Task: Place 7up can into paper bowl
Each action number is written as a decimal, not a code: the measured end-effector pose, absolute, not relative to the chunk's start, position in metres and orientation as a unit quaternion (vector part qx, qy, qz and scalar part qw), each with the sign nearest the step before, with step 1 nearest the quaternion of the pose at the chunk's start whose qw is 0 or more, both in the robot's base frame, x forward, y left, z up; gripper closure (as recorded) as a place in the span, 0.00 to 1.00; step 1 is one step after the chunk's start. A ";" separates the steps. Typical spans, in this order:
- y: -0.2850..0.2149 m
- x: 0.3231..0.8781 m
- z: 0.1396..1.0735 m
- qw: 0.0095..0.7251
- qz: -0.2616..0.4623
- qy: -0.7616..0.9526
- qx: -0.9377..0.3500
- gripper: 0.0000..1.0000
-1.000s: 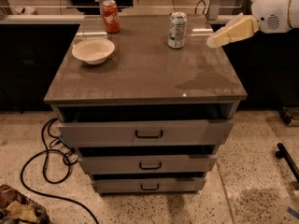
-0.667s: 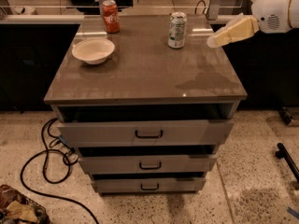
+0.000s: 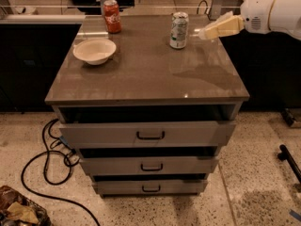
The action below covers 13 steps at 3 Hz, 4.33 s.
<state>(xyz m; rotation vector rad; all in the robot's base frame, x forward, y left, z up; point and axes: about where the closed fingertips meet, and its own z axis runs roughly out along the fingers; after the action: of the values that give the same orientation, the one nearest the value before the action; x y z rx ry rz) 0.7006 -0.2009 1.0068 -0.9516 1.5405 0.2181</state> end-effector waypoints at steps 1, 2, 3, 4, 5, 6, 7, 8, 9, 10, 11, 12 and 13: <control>-0.199 0.736 0.995 0.633 0.109 0.657 -0.395 0.00; -0.194 0.766 0.981 0.634 0.131 0.660 -0.380 0.00; -0.184 0.792 0.964 0.621 0.147 0.677 -0.365 0.00; -0.171 0.814 0.947 0.611 0.160 0.699 -0.335 0.00; -0.166 0.832 0.927 0.615 0.172 0.708 -0.301 0.00; -0.163 0.851 0.903 0.630 0.194 0.706 -0.260 0.00; -0.158 0.861 0.893 0.636 0.204 0.703 -0.245 0.00; -0.152 0.872 0.886 0.641 0.212 0.696 -0.244 0.00; -0.146 0.879 0.885 0.642 0.215 0.691 -0.253 0.00; -0.143 0.880 0.885 0.641 0.217 0.691 -0.254 0.24; -0.140 0.880 0.884 0.641 0.219 0.691 -0.255 0.46; -0.136 0.881 0.883 0.640 0.221 0.690 -0.256 0.70; -0.133 0.881 0.882 0.639 0.222 0.690 -0.257 0.93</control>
Offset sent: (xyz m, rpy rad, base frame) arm 0.1030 0.0065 -0.0404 0.1700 0.0369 -0.0004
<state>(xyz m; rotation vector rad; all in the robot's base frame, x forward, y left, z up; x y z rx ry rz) 0.8810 -0.1326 0.8821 -0.5861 1.5748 0.5075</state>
